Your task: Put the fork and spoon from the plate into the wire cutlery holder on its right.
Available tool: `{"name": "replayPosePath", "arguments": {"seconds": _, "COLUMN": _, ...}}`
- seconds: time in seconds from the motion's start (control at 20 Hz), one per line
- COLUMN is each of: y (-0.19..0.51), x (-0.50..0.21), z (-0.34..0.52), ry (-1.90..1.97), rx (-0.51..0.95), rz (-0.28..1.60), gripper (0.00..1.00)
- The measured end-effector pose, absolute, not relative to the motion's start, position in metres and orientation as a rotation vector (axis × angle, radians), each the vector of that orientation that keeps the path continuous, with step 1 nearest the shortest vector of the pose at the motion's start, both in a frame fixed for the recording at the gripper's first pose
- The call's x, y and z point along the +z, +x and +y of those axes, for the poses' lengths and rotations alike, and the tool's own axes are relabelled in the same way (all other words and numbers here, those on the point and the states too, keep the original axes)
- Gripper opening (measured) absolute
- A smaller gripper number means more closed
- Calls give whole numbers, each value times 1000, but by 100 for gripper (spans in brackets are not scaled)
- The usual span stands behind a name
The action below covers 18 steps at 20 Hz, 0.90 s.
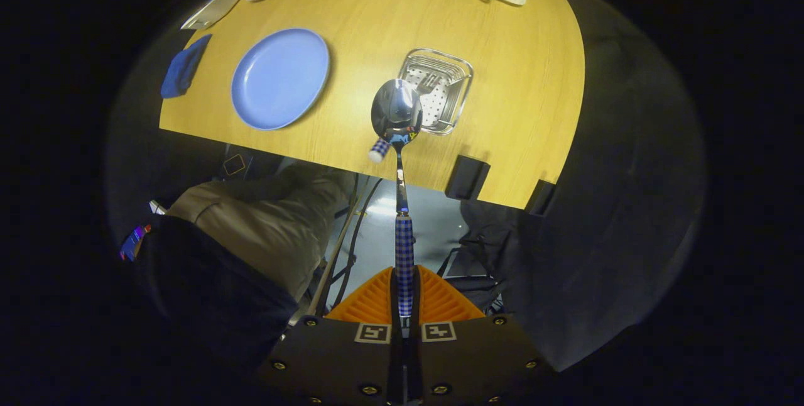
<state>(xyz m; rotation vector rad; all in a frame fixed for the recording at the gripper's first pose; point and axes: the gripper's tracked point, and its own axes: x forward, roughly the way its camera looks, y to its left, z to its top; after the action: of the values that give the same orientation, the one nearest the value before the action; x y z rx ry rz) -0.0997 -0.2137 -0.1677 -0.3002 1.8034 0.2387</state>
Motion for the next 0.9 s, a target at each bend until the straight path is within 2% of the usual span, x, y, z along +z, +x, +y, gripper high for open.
{"name": "replayPosePath", "arguments": {"seconds": 0.9, "y": -46, "x": -205, "z": -205, "ry": -192, "rx": 210, "rz": 2074, "gripper": 3}}
